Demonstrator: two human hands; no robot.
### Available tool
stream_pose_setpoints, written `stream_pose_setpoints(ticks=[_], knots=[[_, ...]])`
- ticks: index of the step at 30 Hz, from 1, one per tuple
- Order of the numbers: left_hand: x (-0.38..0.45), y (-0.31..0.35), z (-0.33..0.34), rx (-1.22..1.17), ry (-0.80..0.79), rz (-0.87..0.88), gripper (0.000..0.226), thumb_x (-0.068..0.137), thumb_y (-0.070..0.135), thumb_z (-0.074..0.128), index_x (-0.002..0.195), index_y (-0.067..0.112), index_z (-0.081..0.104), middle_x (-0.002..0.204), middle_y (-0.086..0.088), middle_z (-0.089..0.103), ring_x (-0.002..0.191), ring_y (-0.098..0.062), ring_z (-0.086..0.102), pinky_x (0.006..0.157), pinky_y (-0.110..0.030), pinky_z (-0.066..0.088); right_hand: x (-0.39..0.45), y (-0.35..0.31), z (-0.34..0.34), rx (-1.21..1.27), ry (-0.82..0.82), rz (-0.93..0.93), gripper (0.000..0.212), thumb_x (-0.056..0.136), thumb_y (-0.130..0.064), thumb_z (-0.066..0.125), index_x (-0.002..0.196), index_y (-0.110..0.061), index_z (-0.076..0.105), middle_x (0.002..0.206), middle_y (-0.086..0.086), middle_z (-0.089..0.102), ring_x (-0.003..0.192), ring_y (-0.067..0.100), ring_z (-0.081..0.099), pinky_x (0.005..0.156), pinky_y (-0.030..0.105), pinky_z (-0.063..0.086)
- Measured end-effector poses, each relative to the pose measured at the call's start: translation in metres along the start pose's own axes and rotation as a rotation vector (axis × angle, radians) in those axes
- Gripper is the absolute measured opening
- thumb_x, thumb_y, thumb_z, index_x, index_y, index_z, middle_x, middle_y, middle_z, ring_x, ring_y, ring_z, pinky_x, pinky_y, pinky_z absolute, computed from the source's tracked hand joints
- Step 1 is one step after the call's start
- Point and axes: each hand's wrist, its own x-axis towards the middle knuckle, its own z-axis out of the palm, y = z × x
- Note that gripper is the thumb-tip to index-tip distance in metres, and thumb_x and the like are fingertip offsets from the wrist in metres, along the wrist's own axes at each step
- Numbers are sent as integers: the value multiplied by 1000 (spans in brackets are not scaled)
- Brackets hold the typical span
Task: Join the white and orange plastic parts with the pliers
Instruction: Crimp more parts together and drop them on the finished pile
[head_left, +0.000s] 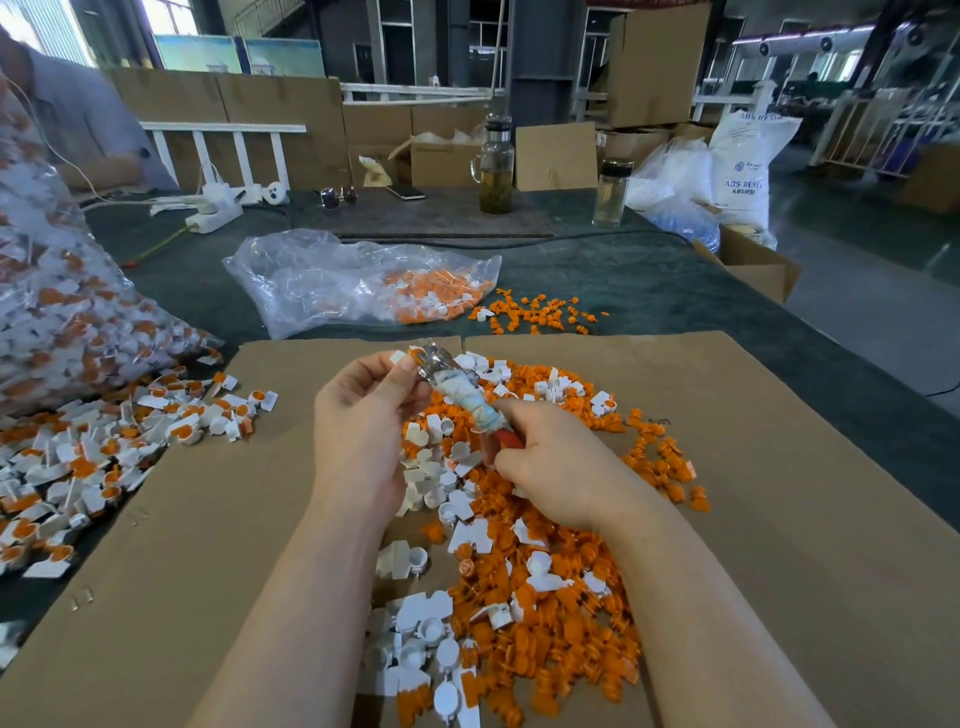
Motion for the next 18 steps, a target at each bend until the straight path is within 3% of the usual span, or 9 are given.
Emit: stream_pose_setpoints(ticks=[4,5,9,14,18], knots=[[0,0,0,-18,12,-35,16,92,5,64,79,12,68,63,3,68,60,-7,63,73,-26,57,1,1,1,-21,9,23,31,92,-19,52,123,-26,55,73,-15,50,57,2,51,53,19,34],[1,1,-1,-20,17,-46,15,92,5,64,79,12,68,63,4,69,59,-7,64,71,-24,58,1,1,2,-31,13,21,30,92,-20,53,122,-25,56,74,-15,51,60,3,52,54,20,35],[6,4,-11,-100,126,-160,4,90,9,68,88,12,71,76,1,76,68,-6,72,62,-19,58,3,6,3,-114,110,57,2,91,-27,55,88,-28,55,78,-8,57,69,11,57,56,29,41],[27,15,-41,-463,438,-357,18,92,13,66,110,9,67,87,-7,77,72,-11,75,60,-21,60,9,20,1,-185,323,204,17,92,-28,52,76,-25,52,68,-5,56,59,10,53,48,24,31],[39,16,-65,-762,554,-324,27,98,9,56,125,6,61,92,-11,74,71,-14,75,61,-25,61,12,30,-3,-231,373,316,17,92,-32,53,78,-22,54,69,-3,57,60,13,55,47,26,33]])
